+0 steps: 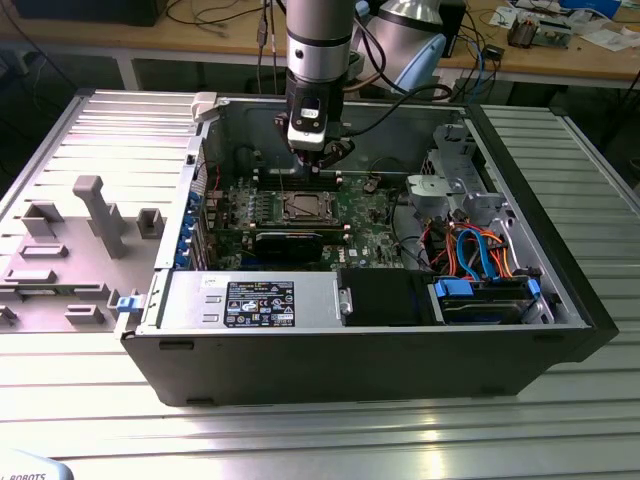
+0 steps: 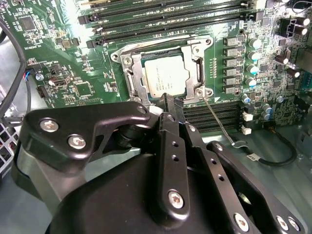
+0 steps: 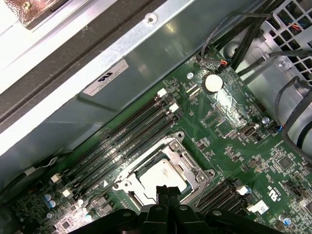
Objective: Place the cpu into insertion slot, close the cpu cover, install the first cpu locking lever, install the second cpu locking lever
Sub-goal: 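Install the first cpu locking lever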
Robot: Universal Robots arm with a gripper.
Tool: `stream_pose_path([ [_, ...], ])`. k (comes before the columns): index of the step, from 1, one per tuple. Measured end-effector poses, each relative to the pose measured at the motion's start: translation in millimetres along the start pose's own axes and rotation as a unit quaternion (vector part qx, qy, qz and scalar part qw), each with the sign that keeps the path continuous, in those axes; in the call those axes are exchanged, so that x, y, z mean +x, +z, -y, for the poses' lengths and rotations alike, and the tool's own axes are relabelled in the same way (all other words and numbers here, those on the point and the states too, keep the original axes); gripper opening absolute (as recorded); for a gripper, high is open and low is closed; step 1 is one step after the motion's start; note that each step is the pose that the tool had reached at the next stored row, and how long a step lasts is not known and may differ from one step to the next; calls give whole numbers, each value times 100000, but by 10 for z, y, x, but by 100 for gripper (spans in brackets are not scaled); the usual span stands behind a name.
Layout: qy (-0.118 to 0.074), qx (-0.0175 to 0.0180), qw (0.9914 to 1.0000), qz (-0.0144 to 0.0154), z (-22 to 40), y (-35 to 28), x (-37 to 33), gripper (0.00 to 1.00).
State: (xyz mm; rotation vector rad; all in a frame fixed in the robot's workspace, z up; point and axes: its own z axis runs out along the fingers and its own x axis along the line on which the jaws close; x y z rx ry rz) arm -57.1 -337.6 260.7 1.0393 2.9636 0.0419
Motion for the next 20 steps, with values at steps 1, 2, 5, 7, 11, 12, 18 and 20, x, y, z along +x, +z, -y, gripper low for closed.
stream_pose_path([
  [1,-57,3,100000,-3,0,0,0,11],
  [2,-141,1,100000,-6,0,0,0,11],
  [5,-2015,19,99980,-55,0,0,0,11],
  [7,-4781,43,99886,-124,0,0,0,11],
  [11,-7226,63,99738,-184,0,0,0,11],
  [12,-7240,62,99737,-185,0,0,0,11],
  [18,-7272,62,99735,-185,0,0,0,11],
  [20,-7283,62,99734,-188,0,0,0,11],
])
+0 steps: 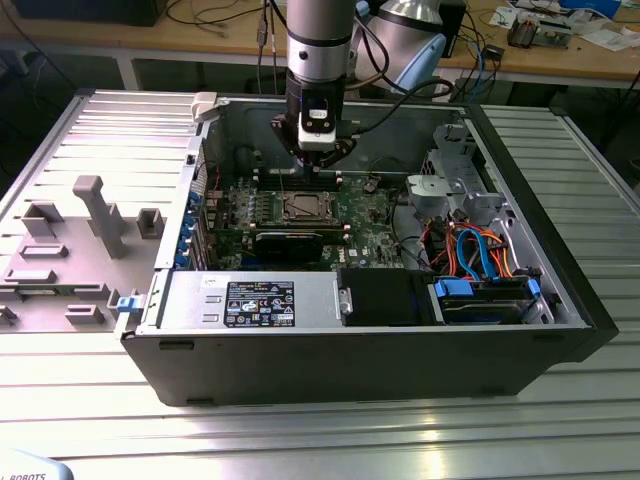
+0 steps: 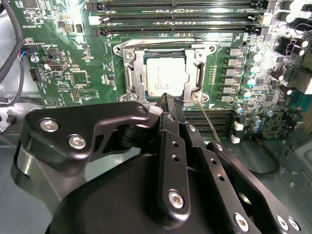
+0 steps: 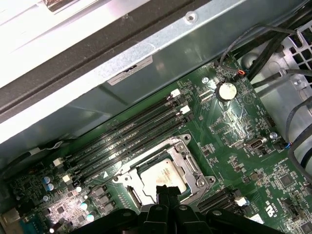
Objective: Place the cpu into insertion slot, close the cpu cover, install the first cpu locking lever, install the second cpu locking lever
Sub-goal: 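Install the first cpu locking lever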
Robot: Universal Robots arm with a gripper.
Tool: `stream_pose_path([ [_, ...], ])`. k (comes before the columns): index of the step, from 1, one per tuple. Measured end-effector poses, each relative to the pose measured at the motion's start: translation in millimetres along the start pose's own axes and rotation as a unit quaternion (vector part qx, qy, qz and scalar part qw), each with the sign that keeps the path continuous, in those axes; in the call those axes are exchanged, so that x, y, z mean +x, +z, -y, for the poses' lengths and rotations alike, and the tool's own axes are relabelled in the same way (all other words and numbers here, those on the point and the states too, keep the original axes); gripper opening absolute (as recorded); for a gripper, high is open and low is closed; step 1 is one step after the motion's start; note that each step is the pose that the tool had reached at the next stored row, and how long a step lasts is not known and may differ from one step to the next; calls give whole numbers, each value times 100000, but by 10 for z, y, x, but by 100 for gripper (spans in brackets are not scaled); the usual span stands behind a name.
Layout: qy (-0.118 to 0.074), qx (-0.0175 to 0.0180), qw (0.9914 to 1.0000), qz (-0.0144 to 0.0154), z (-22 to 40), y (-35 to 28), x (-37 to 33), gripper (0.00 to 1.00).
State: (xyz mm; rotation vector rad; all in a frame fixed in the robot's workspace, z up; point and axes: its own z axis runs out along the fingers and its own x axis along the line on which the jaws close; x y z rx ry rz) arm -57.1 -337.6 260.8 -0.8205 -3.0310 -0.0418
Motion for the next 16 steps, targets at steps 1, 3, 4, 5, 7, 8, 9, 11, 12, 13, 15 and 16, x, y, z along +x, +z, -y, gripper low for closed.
stream_pose_path([
  [1,-4,-1,100000,0,0,0,0,11],
  [3,-16,-1,100000,0,0,0,0,11],
  [4,-26,-1,100000,-1,0,0,0,11],
  [5,-29,-1,100000,0,0,0,0,11],
  [7,-28,-7,100000,0,0,-12,0,11],
  [8,-30,-2,100000,3,-1,-28,0,11],
  [9,-29,1,100000,1,-1,-51,0,11],
  [11,-29,0,100000,-1,-2,-75,1,11],
  [12,-28,1,100000,0,-2,-91,1,11],
  [13,-31,0,100000,0,-3,-109,1,11],
  [15,-32,-11,100000,0,-3,-116,1,11],
  [16,-32,-14,100000,0,-3,-115,1,11],
])
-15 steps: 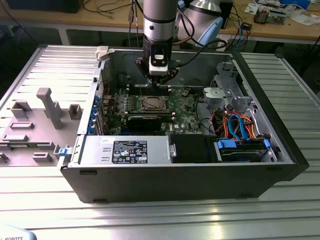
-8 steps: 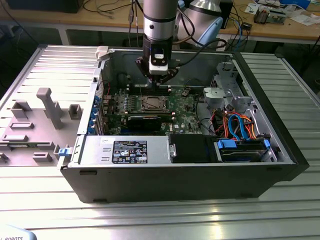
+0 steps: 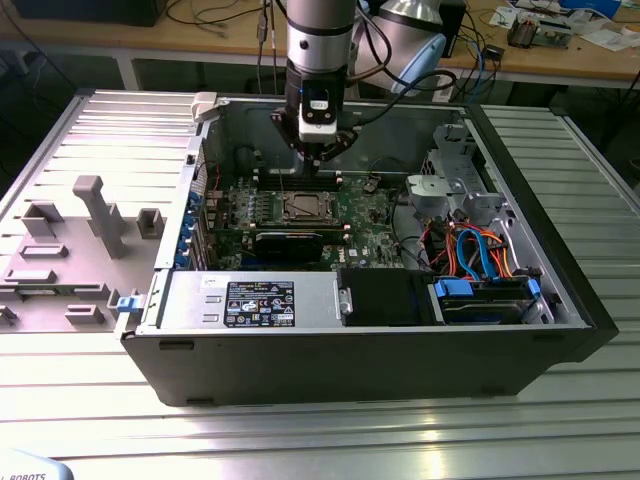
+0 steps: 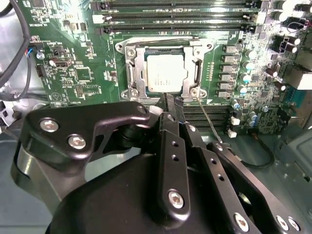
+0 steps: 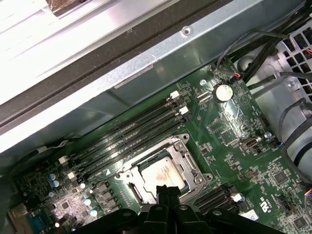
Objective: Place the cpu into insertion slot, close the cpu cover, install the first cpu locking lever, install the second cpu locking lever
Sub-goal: 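Install the first cpu locking lever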
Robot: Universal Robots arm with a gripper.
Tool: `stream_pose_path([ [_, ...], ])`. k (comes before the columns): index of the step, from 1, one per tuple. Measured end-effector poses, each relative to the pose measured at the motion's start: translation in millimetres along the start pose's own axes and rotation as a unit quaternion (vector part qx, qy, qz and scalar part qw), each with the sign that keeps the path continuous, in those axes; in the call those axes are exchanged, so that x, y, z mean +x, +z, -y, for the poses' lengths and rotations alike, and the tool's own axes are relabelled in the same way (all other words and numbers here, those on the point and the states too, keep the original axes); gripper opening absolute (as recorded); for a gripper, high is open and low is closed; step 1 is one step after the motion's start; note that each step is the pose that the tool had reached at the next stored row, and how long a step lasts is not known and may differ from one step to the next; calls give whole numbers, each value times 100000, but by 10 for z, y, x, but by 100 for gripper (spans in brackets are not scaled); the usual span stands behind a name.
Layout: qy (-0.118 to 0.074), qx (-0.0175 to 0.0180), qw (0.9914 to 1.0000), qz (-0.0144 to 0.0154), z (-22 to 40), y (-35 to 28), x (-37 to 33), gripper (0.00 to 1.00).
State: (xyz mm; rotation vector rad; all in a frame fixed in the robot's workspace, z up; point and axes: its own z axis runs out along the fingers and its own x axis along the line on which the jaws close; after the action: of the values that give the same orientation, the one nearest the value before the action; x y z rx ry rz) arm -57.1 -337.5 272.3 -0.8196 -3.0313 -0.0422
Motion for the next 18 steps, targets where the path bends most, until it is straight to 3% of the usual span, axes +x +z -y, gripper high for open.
stream_pose_path([
  [2,-7,-81,100000,221,0,10,0,11],
  [4,-41,-332,99997,711,1,24,-1,11],
  [6,-678,-338,99995,695,1,25,0,11],
  [9,-4172,-356,99911,585,1,29,0,11],
  [11,-7381,-349,99725,488,1,38,0,11],
  [15,-11348,-346,99353,369,2,59,0,11],
  [18,-14181,-342,98988,285,2,79,0,11],
])
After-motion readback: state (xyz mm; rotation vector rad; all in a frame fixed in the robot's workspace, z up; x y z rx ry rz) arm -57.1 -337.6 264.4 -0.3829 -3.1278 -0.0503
